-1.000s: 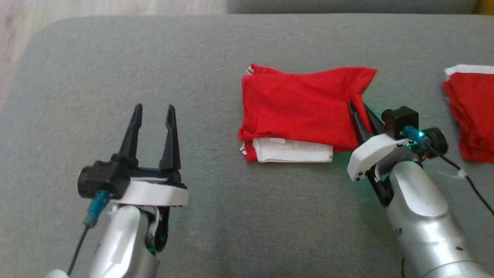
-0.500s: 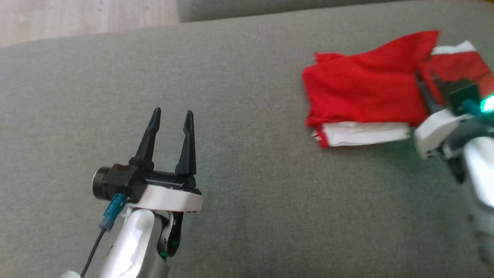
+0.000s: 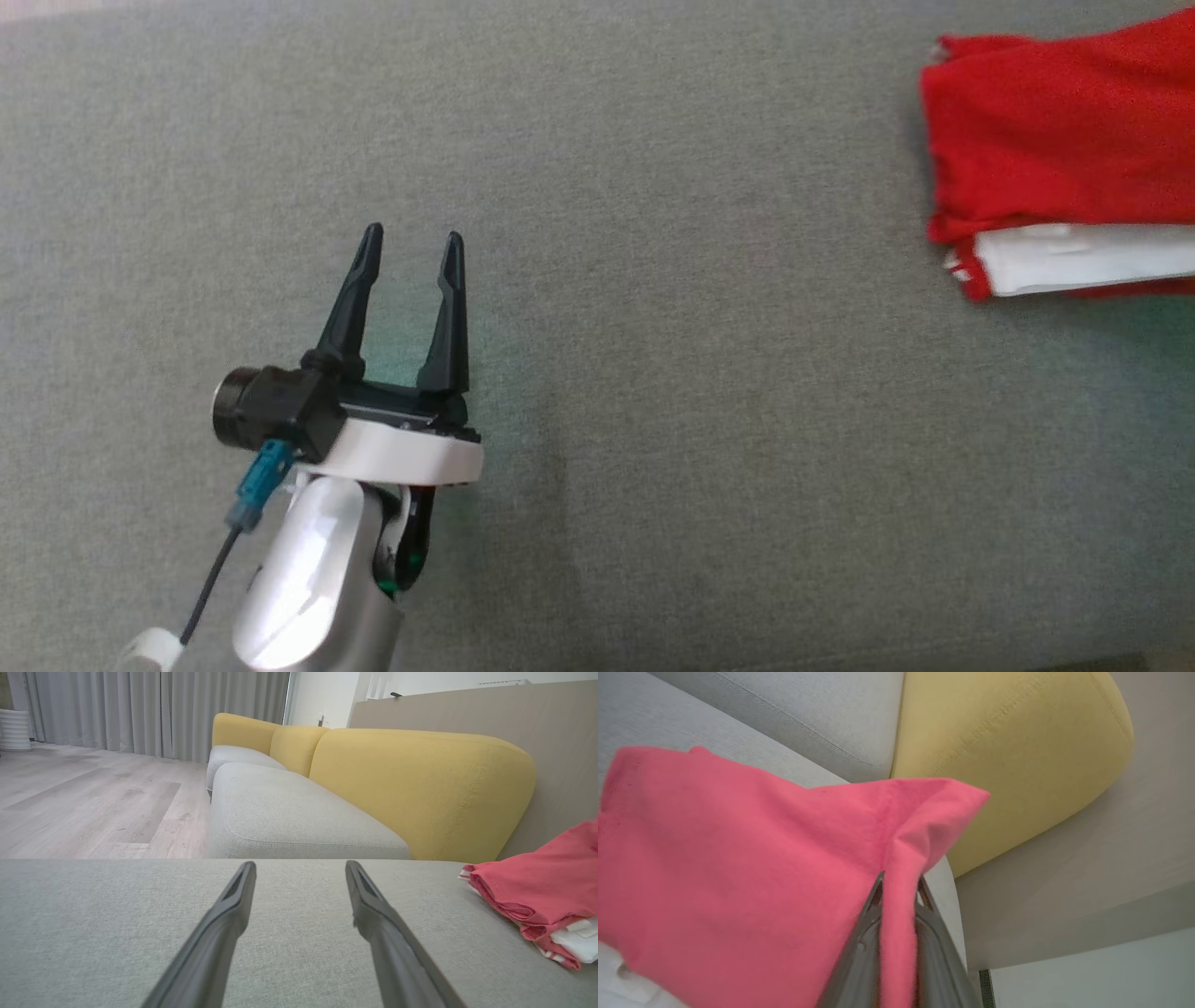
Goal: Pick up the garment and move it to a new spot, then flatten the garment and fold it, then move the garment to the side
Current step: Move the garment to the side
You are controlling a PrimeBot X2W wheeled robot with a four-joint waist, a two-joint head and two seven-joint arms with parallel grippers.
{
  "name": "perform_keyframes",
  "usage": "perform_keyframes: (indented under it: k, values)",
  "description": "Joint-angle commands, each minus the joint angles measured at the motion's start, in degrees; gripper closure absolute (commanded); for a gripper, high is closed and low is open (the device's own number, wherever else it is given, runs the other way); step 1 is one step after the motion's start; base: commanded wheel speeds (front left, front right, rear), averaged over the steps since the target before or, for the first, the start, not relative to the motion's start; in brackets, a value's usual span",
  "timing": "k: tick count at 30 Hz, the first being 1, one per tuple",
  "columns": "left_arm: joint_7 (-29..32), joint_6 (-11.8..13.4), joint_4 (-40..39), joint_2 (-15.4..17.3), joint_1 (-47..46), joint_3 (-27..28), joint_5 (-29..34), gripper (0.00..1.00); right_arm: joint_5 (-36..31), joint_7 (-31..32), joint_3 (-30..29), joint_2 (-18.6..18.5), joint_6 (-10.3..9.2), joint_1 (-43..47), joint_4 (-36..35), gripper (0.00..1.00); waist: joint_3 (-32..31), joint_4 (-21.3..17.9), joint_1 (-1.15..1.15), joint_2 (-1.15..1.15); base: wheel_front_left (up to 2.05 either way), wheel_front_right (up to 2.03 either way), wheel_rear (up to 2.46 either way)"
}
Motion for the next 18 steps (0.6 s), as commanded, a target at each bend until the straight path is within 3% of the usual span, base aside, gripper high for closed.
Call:
perform_keyframes:
  k: [1,12,13,14,18]
  values:
    - [-0.5,-0.1,-1.7,0.5,-1.9,2.1,0.6,0.00,-0.5,0.1,-0.6,-2.4,-0.04,-1.0,-1.2,1.00,0.4,0.3,-0.01,0.00,0.00,0.00,0.00]
    - [-0.5,-0.8,-0.7,0.5,-2.0,3.3,1.0,0.00,-4.6,2.4,-7.5,-1.1,-0.04,0.8,0.0,1.00,1.6,1.0,-0.01,0.00,0.00,0.00,0.00]
    - [-0.5,-0.8,-0.7,0.5,-2.1,3.1,1.0,0.00,-5.0,2.1,-8.4,-0.7,-0.04,1.0,-0.4,0.09,1.6,1.0,-0.01,0.00,0.00,0.00,0.00]
    - [-0.5,-0.7,-0.6,0.5,-2.0,3.0,0.9,0.00,-5.2,2.3,-9.3,0.0,-0.04,1.2,-0.4,0.00,1.4,1.0,-0.01,0.00,0.00,0.00,0.00]
    - [-0.5,-0.5,-0.3,0.5,-1.9,2.8,0.3,0.00,-5.2,4.0,-12.5,2.8,-0.04,1.9,-1.8,0.00,0.2,0.9,-0.01,0.00,0.00,0.00,0.00]
